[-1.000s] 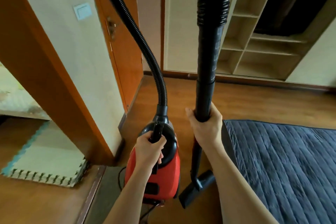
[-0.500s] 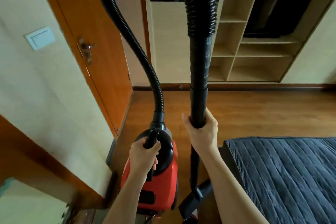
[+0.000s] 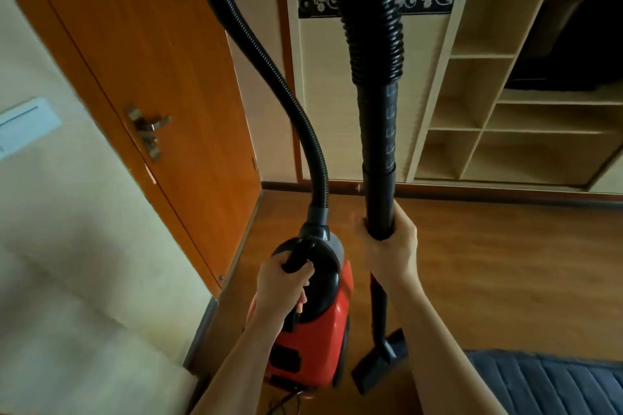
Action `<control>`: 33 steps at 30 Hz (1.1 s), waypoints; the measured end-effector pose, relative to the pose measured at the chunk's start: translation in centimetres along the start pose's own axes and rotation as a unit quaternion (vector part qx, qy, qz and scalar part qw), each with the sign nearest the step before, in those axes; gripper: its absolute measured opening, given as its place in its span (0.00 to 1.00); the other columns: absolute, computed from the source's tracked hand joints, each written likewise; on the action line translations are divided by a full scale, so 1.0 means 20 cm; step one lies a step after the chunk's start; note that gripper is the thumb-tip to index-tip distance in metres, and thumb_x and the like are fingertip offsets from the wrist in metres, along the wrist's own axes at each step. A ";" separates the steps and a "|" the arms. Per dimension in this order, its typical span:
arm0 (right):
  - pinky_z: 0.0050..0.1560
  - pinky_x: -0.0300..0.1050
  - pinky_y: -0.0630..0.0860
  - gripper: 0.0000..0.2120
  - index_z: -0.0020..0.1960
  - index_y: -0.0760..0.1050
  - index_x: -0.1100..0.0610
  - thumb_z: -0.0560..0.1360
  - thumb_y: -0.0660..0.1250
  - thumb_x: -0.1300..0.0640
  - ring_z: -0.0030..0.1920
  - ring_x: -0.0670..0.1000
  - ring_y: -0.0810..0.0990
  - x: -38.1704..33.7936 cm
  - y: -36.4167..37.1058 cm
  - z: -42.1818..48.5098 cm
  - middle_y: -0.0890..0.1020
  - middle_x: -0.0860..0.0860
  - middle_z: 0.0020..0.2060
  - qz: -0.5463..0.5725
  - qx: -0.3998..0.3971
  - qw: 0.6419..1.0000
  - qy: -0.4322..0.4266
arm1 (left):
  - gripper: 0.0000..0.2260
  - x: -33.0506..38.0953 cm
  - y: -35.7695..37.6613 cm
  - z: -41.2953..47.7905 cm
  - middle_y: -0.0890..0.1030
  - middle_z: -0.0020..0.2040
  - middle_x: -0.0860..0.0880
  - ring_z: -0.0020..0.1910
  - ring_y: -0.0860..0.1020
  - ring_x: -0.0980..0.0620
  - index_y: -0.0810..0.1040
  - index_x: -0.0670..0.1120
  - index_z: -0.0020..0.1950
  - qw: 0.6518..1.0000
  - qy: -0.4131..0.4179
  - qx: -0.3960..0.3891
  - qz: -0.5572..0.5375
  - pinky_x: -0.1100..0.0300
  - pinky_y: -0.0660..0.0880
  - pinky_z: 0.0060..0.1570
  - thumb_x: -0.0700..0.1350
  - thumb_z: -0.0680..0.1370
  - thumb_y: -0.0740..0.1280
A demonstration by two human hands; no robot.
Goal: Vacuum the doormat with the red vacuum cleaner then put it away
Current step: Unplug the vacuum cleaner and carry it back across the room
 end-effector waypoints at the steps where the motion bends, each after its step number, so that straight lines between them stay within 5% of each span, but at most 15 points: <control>1: 0.35 0.35 0.77 0.15 0.42 0.73 0.52 0.73 0.73 0.69 0.32 0.43 0.75 0.02 0.01 0.07 0.78 0.40 0.31 0.002 -0.002 1.000 0.001 | 0.11 0.03 0.02 0.07 0.75 0.23 0.45 0.18 0.71 0.47 0.78 0.38 0.36 1.000 0.001 -0.002 -0.002 0.58 0.69 0.22 0.41 0.76 0.70; 11: 0.33 0.33 0.75 0.20 0.39 0.71 0.49 0.72 0.73 0.72 0.31 0.43 0.75 0.41 0.09 0.74 0.77 0.41 0.31 -0.037 0.031 0.999 -0.001 | 0.12 0.17 0.20 0.88 0.77 0.28 0.43 0.20 0.71 0.49 0.78 0.36 0.39 0.998 0.015 -0.025 -0.062 0.61 0.66 0.20 0.43 0.78 0.70; 24: 0.33 0.29 0.72 0.22 0.39 0.71 0.49 0.72 0.74 0.73 0.31 0.40 0.75 0.77 0.32 1.73 0.76 0.43 0.30 -0.104 0.178 0.979 -0.003 | 0.13 0.57 0.56 2.17 0.76 0.27 0.44 0.21 0.71 0.48 0.76 0.34 0.41 0.981 0.078 -0.173 -0.050 0.61 0.68 0.20 0.43 0.79 0.70; 33: 0.33 0.44 0.73 0.16 0.39 0.73 0.55 0.72 0.75 0.71 0.33 0.60 0.73 0.91 0.10 2.09 0.75 0.59 0.31 -0.138 0.283 0.949 -0.011 | 0.08 0.81 0.94 2.59 0.74 0.25 0.46 0.22 0.71 0.46 0.79 0.35 0.42 0.970 0.070 -0.228 -0.057 0.58 0.68 0.21 0.39 0.77 0.70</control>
Point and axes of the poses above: each hand's wrist, its own z-axis towards the middle knuckle, its own y-axis out of the palm, x = y × z, the point moved 7 cm from there along z, towards the middle knuckle
